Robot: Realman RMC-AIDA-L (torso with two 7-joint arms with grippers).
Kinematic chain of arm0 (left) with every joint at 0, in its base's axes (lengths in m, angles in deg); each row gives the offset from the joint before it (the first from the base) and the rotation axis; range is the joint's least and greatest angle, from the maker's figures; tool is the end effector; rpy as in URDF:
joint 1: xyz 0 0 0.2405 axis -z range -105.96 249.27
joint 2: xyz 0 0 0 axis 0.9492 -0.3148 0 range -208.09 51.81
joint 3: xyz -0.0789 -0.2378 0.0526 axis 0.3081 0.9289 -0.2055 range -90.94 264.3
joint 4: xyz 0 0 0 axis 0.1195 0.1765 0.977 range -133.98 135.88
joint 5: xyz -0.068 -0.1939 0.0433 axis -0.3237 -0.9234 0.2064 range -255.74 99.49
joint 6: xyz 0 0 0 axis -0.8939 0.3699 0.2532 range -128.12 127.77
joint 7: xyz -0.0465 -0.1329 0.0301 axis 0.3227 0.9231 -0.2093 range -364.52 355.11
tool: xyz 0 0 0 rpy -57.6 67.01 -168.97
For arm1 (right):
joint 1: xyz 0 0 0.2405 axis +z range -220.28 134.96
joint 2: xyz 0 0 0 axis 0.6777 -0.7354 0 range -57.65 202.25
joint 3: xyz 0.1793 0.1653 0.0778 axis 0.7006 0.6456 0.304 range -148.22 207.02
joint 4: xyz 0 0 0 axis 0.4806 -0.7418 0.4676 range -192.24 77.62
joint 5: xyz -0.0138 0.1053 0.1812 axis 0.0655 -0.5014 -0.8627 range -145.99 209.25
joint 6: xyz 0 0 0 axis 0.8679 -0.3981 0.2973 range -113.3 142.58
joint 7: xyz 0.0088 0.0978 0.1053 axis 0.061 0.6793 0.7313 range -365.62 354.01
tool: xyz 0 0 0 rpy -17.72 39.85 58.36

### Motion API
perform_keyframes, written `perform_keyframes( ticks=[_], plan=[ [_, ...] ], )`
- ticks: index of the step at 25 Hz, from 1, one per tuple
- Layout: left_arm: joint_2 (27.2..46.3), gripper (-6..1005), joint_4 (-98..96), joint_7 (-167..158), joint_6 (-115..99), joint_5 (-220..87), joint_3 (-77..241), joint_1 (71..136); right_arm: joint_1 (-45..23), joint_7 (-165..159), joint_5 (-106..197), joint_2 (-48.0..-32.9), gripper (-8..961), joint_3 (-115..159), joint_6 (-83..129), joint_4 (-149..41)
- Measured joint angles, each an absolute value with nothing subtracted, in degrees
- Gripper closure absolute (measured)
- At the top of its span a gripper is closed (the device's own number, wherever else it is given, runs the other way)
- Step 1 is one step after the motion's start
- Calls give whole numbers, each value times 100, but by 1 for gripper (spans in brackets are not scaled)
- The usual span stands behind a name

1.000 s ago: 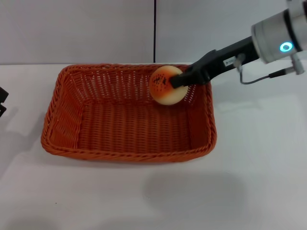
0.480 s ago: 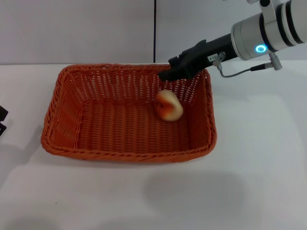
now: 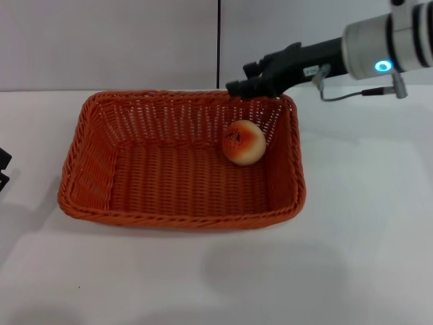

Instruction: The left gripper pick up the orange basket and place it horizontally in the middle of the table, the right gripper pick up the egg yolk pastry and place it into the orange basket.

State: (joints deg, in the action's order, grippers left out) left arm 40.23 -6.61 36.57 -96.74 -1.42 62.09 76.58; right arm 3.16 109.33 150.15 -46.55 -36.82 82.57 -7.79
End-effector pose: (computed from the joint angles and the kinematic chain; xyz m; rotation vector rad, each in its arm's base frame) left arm -0.3734 0.1836 0.0253 -1.6635 -0.7025 -1.0532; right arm 0.1373 0.4188 -0.0268 -2.7472 0.6574 0.2997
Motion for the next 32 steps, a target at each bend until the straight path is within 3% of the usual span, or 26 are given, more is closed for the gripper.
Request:
perform_keyframes(
  ticks=[4, 9, 15, 20, 32],
  plan=[
    [4020, 135, -660, 3658, -9765, -146, 6215, 7680, -355, 10847, 14545, -4655, 391, -3684, 8485, 48],
    [4017, 135, -660, 3640, -9819, -149, 6231, 7689, -1704, 10317, 13543, -4652, 393, -3638, 8657, 1079],
    [4007, 135, -661, 3597, -9860, -151, 6242, 7654, -3013, 8479, 11354, -4666, 395, -3503, 8674, 525],
    [4006, 135, -661, 3548, -9975, -158, 6281, 7606, -3295, 6918, 10096, -4663, 395, -3181, 9127, -703],
    [4029, 135, -350, 2784, -10039, -165, 6773, 7690, -2942, 3633, 8105, -4676, 395, -2695, 9950, -3482]
  ],
)
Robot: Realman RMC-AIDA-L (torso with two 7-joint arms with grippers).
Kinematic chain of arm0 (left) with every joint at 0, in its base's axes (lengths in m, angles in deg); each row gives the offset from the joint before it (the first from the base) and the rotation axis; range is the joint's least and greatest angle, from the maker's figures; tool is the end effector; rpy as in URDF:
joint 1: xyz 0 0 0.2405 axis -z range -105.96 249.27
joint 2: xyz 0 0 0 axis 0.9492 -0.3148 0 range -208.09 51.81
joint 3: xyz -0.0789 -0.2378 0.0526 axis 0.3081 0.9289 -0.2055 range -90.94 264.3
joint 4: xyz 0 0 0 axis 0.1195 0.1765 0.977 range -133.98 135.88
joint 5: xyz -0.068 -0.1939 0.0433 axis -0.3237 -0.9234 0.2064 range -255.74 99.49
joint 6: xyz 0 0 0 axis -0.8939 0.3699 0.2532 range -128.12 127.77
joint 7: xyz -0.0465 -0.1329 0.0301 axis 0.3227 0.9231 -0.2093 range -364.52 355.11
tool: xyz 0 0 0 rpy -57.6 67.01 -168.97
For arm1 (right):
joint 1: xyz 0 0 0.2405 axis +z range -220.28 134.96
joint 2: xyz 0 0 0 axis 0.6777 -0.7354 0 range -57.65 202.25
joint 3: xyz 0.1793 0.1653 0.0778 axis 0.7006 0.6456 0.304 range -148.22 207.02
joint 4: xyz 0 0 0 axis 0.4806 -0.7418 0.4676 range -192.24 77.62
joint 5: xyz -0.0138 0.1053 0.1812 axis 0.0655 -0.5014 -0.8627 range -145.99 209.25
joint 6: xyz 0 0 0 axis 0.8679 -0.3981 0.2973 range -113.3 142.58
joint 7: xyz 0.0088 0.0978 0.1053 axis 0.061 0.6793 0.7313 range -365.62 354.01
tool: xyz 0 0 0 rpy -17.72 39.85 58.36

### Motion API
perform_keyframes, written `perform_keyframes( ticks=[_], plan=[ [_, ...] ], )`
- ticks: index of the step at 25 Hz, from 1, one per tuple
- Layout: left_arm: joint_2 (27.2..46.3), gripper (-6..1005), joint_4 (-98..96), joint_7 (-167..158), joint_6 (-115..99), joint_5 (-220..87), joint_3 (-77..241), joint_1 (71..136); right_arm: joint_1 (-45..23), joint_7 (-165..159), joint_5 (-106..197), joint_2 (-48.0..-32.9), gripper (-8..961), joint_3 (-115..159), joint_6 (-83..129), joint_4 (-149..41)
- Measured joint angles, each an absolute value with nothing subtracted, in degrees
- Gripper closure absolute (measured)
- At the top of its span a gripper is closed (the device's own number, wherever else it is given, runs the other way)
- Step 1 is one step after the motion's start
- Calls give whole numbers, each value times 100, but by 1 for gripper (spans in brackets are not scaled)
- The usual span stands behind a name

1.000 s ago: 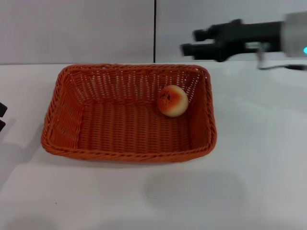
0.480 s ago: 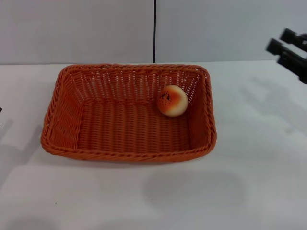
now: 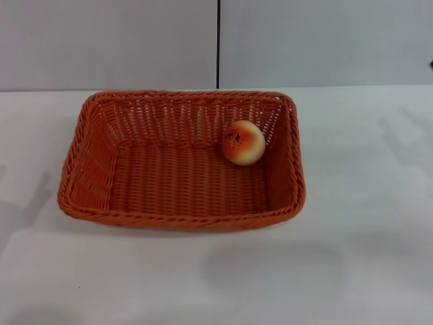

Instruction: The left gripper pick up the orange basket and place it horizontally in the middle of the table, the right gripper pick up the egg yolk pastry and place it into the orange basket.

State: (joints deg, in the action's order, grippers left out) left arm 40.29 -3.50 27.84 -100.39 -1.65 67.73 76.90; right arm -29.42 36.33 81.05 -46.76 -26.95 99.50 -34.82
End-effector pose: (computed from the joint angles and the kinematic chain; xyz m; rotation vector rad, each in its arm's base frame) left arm -0.3696 0.1803 0.0324 -1.5717 -0.5583 -1.0172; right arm 0.3182 0.2836 0.0373 -1.8165 0.4377 1.0855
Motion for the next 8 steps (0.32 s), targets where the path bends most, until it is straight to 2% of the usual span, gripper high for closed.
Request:
perform_keyframes(
  ticks=[8],
  plan=[
    [4041, 135, 14, 2004, -10014, -167, 7103, 7747, -2590, 2228, 6817, -4683, 395, -2664, 10209, -4465]
  ],
)
